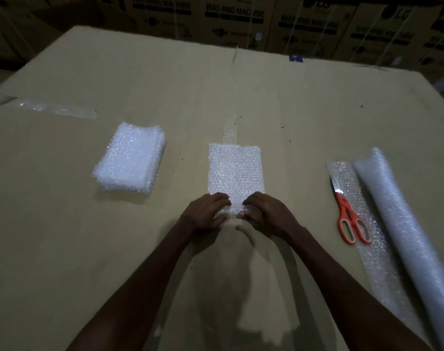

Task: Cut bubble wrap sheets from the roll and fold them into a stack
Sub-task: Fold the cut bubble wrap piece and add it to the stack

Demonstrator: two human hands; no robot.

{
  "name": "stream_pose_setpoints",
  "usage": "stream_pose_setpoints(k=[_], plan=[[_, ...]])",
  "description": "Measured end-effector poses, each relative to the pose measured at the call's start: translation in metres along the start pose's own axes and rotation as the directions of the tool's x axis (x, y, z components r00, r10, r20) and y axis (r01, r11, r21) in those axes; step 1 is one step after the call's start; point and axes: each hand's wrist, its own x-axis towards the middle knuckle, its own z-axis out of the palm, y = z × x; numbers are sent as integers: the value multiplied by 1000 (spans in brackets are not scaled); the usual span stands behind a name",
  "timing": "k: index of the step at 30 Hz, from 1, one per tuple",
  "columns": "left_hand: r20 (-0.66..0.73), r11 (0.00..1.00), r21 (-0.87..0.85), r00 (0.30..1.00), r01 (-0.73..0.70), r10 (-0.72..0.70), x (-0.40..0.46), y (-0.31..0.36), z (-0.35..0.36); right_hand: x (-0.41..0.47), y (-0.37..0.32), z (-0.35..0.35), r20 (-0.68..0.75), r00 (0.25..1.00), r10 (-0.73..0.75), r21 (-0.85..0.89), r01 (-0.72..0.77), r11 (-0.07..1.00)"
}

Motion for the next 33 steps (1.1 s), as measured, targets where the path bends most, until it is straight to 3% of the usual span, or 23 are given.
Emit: stream_pose_setpoints(k=[6,10,13,16,19,23,25,28,33], plan=[[-27,997,24,997,67,-66,-2,17,-8,-2,-3,-2,87,996,-26,-80,33,996],[-20,996,30,996,83,-83,-4,31,-16,-7,-6,-8,40,998,-52,-78,55,995],[-12,993,-1,993,119,-119,-13,38,-22,-16,-5,-15,-3,1000,-7,42,8,999],[-20,990,-32,991,134,-134,-19,49,-28,-24,-5,-20,69,995,68,198,-80,977],[-18,964,-191,981,188,-195,-19,57,-36,-30,-2,-31,117,984,132,379,-167,910],[47,891,-343,953,297,-299,-7,53,-46,-25,6,-46,71,975,212,531,-217,819],[15,866,-369,934,338,-358,2,49,-51,-15,6,-50,35,960,278,579,-246,777],[-83,870,-336,909,360,-408,16,40,-56,8,4,-50,-21,946,322,579,-251,776],[-56,899,-155,905,410,-422,33,22,-50,52,20,-37,-42,944,326,458,-272,846]])
